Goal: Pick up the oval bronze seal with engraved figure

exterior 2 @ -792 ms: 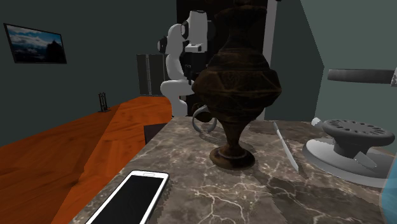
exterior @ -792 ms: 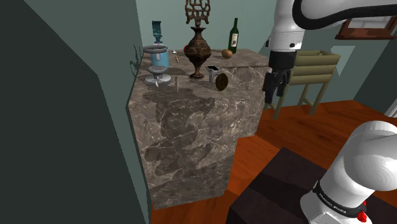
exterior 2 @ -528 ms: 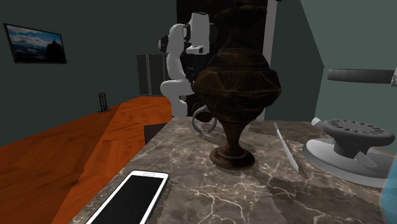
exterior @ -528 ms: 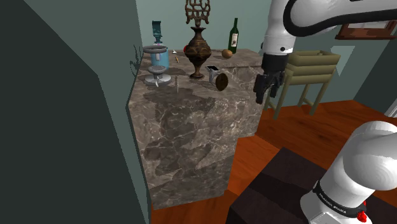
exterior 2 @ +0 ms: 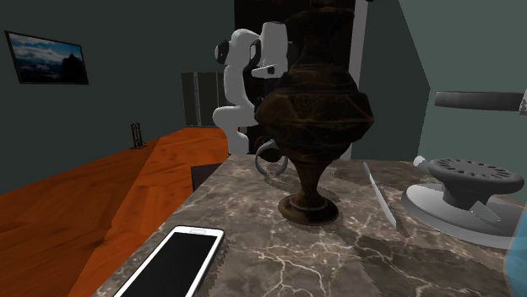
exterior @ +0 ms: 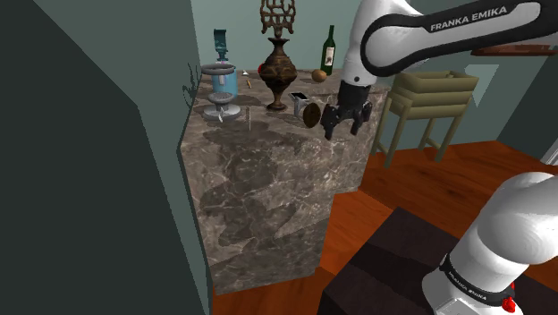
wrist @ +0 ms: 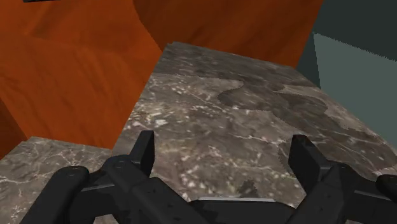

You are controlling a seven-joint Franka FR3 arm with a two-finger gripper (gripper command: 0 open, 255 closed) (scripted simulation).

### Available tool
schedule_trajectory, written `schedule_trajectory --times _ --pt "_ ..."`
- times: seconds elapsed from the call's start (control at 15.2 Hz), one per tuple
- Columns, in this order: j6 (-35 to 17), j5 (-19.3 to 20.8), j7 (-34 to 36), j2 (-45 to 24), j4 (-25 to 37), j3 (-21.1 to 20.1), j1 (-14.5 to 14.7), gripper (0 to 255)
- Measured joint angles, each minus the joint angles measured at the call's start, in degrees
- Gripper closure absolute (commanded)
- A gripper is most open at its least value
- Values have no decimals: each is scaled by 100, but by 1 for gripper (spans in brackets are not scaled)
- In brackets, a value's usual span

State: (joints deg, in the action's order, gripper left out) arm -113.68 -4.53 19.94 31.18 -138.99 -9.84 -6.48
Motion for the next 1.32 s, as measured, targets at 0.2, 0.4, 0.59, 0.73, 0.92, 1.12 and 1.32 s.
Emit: schedule_trajectory --times 0.2,0.4,0.59,0.73,0.92,1.12,1.32 --pt "-712 159 634 -448 101 -222 -235 0" --pt "-1330 430 1258 -907 287 -387 -530 0" --pt "-1780 793 2031 -1335 585 -611 -813 0" --pt "-2050 1102 2538 -1639 806 -712 -1027 0" --pt "-2418 1664 3354 -2104 1146 -843 -1334 0" --pt "-2606 2234 4177 -2457 1498 -921 -1560 0" --pt "-2804 2504 4513 -2636 1505 -941 -1625 0"
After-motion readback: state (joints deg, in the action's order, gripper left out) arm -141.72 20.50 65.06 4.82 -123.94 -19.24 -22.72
